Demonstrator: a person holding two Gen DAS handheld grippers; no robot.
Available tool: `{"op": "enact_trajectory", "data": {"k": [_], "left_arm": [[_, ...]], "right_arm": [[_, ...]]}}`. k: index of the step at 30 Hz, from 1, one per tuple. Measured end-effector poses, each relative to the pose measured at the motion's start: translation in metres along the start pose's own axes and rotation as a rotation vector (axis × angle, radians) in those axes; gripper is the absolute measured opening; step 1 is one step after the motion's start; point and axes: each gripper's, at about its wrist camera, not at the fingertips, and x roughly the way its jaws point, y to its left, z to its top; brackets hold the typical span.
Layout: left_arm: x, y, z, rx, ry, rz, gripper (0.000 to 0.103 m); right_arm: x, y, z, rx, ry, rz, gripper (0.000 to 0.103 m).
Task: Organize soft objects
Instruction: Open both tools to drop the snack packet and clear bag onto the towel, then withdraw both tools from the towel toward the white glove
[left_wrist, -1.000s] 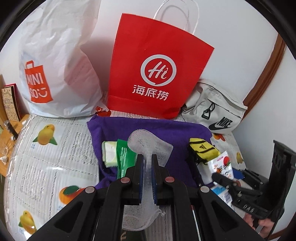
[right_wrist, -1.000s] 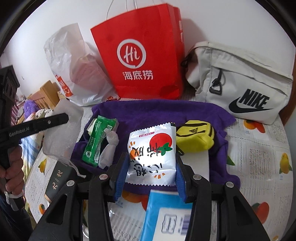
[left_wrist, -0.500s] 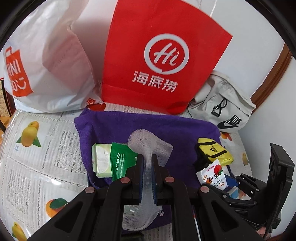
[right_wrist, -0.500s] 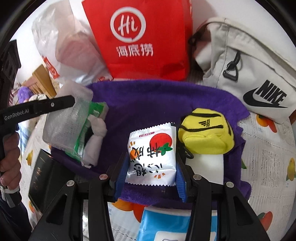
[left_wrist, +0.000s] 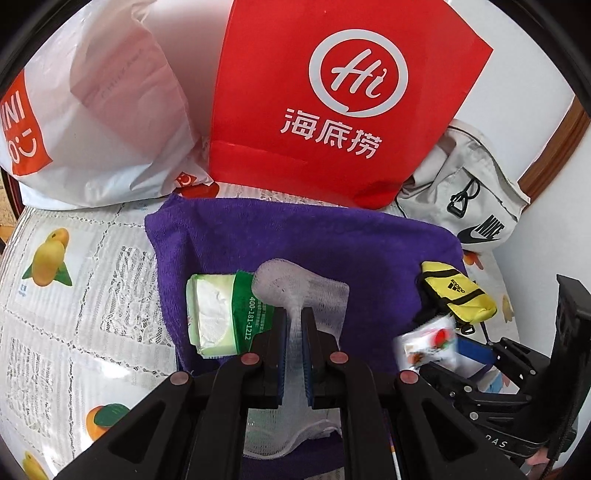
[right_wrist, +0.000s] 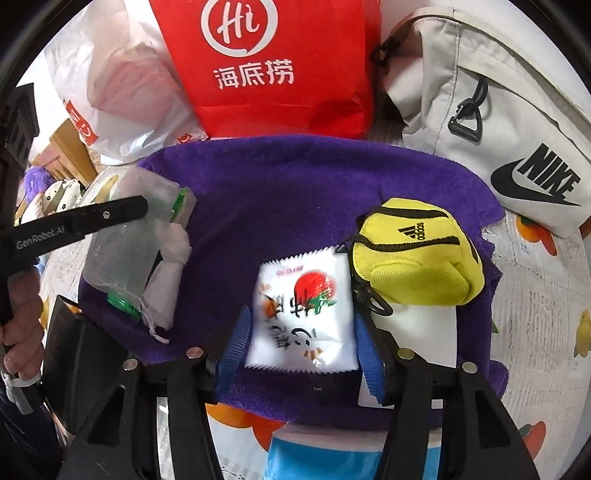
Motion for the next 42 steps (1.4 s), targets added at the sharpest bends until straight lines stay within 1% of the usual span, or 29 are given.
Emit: {"op": "enact_trajectory", "data": {"k": [1,2,3,4,5,6,7,10,12,15,20,25,30,34,42], "left_arm": [[0.0,0.0,0.0,0.005,-0.001,0.001,0.008],[0.0,-0.001,0.0,0.013,-0.002,0.004,0.009],[-0.001,-0.002,0.0,0.017,-0.003,0.008,0.013],[-0.001,-0.002,0.0,0.022,-0.003,0.016,0.023],[-0.001,-0.003,0.0,0.029,-0.002,0.025,0.029],[-0.003,-0.004,0.0,0.037,-0.006,0.036,0.038],[-0.005,-0.004,-0.001,0.045,-0.015,0.047,0.045],[-0.014,-0.006,-0.002,0.058,-0.031,0.068,0.056],[-0.019,-0.006,-0.003,0.061,-0.036,0.084,0.058],[-0.031,-0.006,-0.005,0.066,-0.048,0.101,0.059],[-0.054,-0.007,-0.014,0.065,-0.075,0.098,0.061],[-0.083,-0.009,-0.031,0.063,-0.097,0.093,0.061],[-0.107,-0.016,-0.058,0.076,-0.106,0.072,0.061],[-0.125,-0.022,-0.087,0.098,-0.102,0.058,0.061],[-0.15,-0.025,-0.135,0.097,-0.103,0.039,0.061]], "right_arm": [[-0.001,0.0,0.0,-0.002,-0.003,-0.001,0.061],[-0.001,0.0,0.0,0.0,-0.007,0.001,0.063],[-0.003,0.0,0.0,0.007,-0.014,0.007,0.063],[-0.005,0.0,0.0,0.018,-0.025,0.015,0.063],[-0.008,0.0,0.0,0.026,-0.034,0.025,0.064],[-0.011,0.0,-0.001,0.03,-0.039,0.033,0.064],[-0.014,0.0,-0.001,0.038,-0.046,0.04,0.064],[-0.026,-0.001,-0.004,0.057,-0.077,0.054,0.064],[-0.032,-0.001,-0.006,0.058,-0.086,0.062,0.064],[-0.043,0.003,-0.01,0.05,-0.104,0.046,0.064],[-0.068,0.008,-0.024,0.042,-0.142,0.043,0.064],[-0.094,0.015,-0.05,0.048,-0.181,0.051,0.064],[-0.119,0.023,-0.08,0.055,-0.211,0.081,0.064],[-0.136,0.031,-0.106,0.048,-0.224,0.087,0.064],[-0.155,0.041,-0.163,0.07,-0.229,0.102,0.063]]}}
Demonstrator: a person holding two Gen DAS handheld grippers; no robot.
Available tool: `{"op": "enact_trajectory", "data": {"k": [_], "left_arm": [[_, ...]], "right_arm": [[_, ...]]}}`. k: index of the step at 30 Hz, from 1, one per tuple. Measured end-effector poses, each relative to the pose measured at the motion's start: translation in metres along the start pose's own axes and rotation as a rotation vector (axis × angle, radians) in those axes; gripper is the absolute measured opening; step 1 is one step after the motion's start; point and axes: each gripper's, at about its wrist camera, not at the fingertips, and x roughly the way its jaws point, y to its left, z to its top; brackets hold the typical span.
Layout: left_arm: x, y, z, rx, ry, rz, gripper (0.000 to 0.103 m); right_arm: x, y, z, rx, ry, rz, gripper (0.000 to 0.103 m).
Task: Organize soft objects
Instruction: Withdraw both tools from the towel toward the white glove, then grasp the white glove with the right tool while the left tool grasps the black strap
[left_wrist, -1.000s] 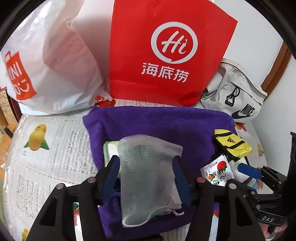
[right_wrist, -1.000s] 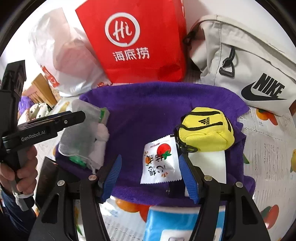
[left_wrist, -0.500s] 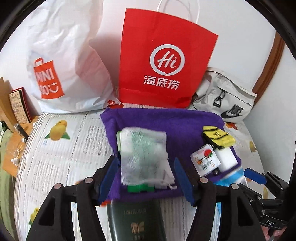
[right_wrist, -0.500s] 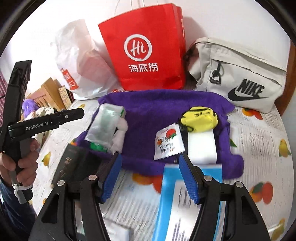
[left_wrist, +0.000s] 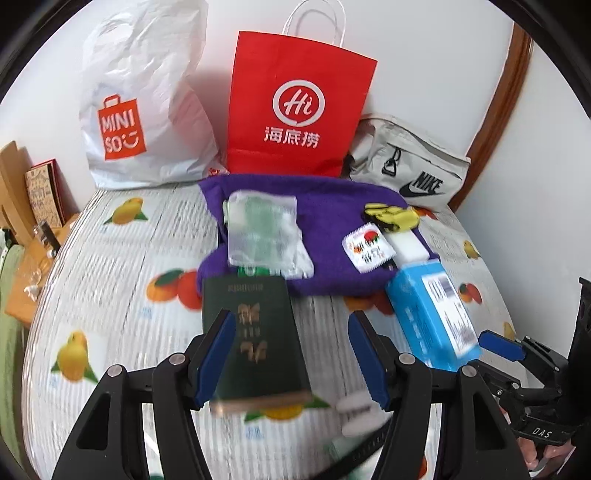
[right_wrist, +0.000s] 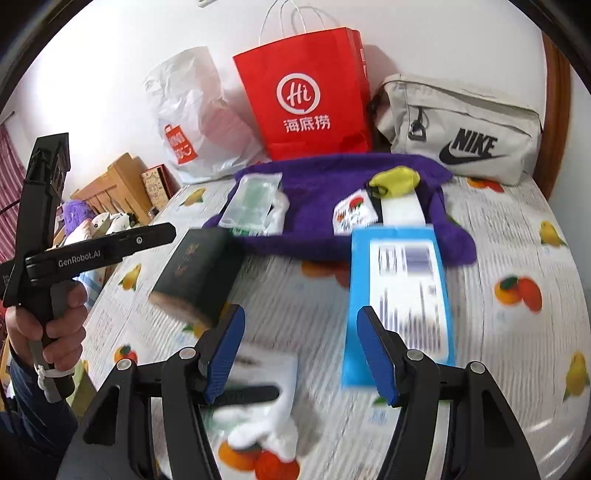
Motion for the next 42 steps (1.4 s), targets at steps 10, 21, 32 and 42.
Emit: {"op": "enact_trajectory", "data": {"k": [10,21,32,42], "left_arm": [[-0.008,-0.001,-0.06,0.002,0.047,-0.019,0.061],[0.015,-0.018,-0.118,0.141,0.127,-0.065,0.061],[0.034,-0.042,-0.143,0.307,0.143,-0.134,0.041],[0.036,-0.052,-0.143,0.341,0.145,-0.164,0.025]], "right_arm": [[0.004,0.006,-0.059,0.003,0.059,0.017,0.059],[0.026,0.006,-0.094,0.012,0.111,0.022,0.056],[0.015,-0.019,-0.106,0.073,0.1,-0.031,0.056],[0.021,-0.012,-0.104,0.058,0.1,-0.002,0.056]]}}
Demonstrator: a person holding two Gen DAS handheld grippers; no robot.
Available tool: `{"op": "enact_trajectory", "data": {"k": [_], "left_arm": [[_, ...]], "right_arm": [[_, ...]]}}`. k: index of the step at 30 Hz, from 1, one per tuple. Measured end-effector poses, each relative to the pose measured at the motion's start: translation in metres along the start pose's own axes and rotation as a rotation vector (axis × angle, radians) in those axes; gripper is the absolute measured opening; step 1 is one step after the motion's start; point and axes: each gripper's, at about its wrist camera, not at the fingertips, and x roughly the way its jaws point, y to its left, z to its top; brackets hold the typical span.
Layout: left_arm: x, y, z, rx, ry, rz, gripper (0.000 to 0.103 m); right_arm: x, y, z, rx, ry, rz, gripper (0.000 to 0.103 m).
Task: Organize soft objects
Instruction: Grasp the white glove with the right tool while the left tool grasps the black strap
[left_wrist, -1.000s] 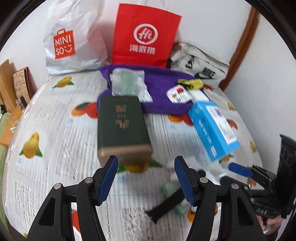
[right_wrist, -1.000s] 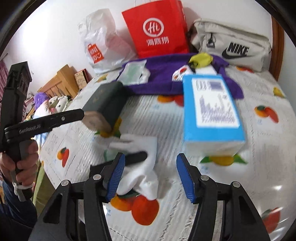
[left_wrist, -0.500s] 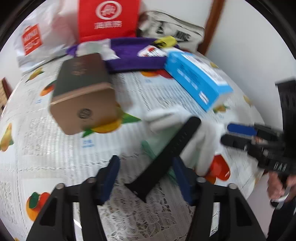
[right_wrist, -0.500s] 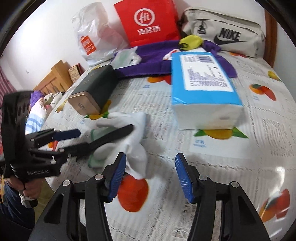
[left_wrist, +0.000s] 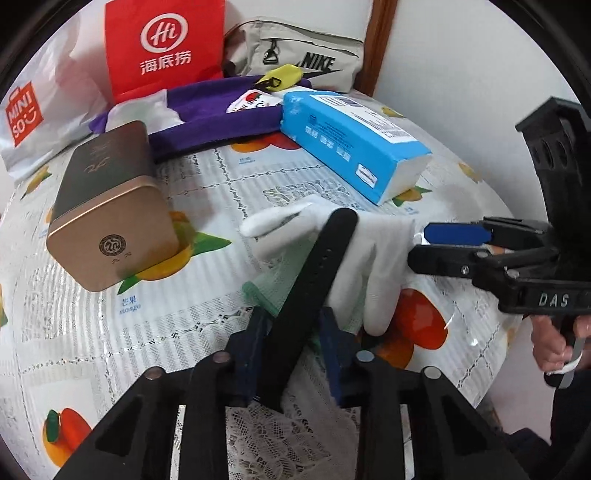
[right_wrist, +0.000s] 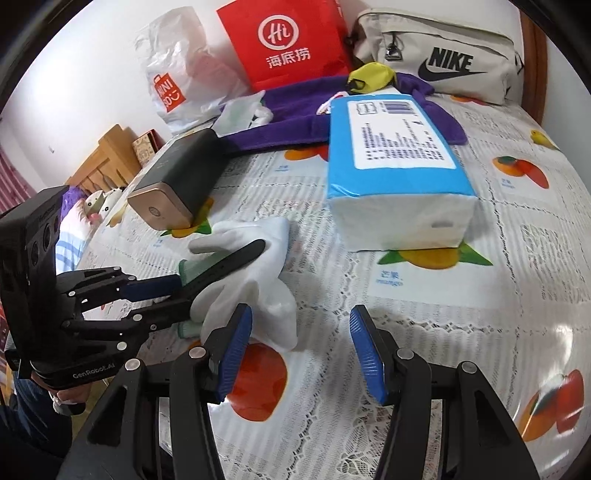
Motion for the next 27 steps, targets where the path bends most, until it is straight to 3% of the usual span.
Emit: {"op": "enact_trajectory", "data": {"k": [4,5,7,17,27], "left_arm": [[-0.008,0.005,0.0,-0.042,-0.016,-0.01,0.019],[-0.011,0.007,0.001,-0.052,-0.022,-0.014,0.009],[-0.015,0.013,0.001,-0.077,-0.026,-0.021,0.006],[-0.005,0.02,-0.002,-0.067,0.004,0.024,0.006],[-0.017,0.033,-0.001,-0.131,-0.041,0.01,0.004]], "right_arm": [[0.004,0.004,0.0,-0.005,0.01,0.016,0.056],[0.004,0.005,0.0,-0.013,0.011,0.015,0.056],[0.004,0.008,0.001,-0.023,0.006,0.023,0.056],[0.012,0.019,0.015,-0.069,0.004,0.038,0.056],[0.037,0.032,0.027,-0.094,0.014,0.064,0.056]]}}
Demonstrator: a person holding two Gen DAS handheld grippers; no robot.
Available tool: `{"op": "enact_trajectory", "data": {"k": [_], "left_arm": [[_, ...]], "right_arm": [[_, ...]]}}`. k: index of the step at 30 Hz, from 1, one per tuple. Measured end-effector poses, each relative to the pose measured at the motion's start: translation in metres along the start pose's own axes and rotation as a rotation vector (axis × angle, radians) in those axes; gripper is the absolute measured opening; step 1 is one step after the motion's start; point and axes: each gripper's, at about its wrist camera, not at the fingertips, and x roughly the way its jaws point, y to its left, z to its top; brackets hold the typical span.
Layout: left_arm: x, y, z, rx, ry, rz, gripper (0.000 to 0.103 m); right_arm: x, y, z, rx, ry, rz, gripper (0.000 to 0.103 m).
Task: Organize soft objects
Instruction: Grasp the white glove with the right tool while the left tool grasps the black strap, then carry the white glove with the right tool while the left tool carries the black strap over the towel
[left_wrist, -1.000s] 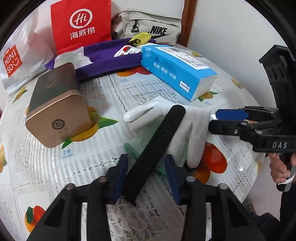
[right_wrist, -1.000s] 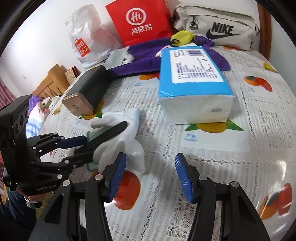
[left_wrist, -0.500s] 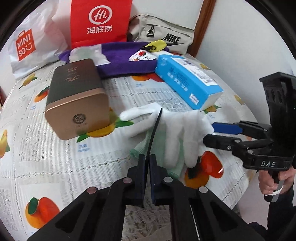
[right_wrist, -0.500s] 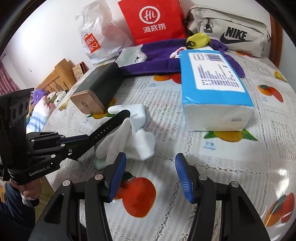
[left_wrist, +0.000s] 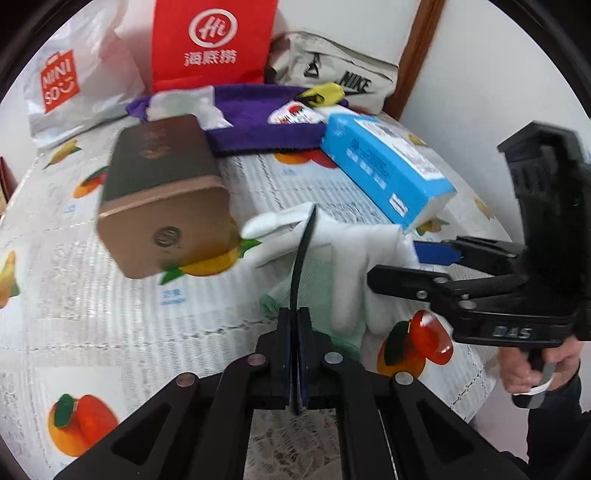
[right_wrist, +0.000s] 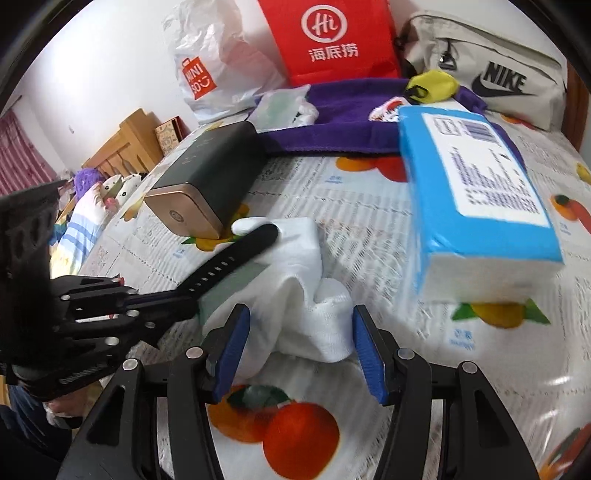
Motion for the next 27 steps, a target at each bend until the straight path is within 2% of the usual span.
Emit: {"op": "enact_trajectory", "data": {"k": [2,3,4,5,6,12,21,27], "left_arm": [[-0.006,0.006,-0.001,-0.021,-0.01,0.009,0.004],[-0.009,0.01,-0.001,-0.032,-0.015,0.011,0.004],[-0.013,0.014,-0.002,-0.044,-0.023,0.013,0.004],[-0.016,0.017,-0.003,-0.052,-0.027,0.016,0.004],[-0.018,0.018,-0.004,-0.054,-0.028,0.022,0.004],[-0.02,0.027,-0.011,-0.079,-0.027,0.043,0.004],[-0.025,0.015,-0.013,-0.086,-0.041,0.052,0.004],[-0.039,0.003,-0.008,-0.078,-0.062,0.058,0.004]], "right_arm": [[0.004,0.001,0.002,0.001,-0.012,0.014,0.056],[0.006,0.001,0.003,-0.001,-0.019,0.018,0.047],[0.007,0.001,0.003,0.001,-0.022,0.014,0.025],[0.009,0.001,0.002,-0.001,-0.015,0.025,0.014],[0.01,0.001,0.002,-0.004,-0.01,0.036,0.01],[-0.009,0.004,-0.018,-0.039,-0.03,0.009,0.008],[-0.058,-0.032,-0.052,0.071,-0.063,-0.065,0.007],[-0.089,-0.045,-0.053,0.107,-0.123,-0.086,0.007]]}}
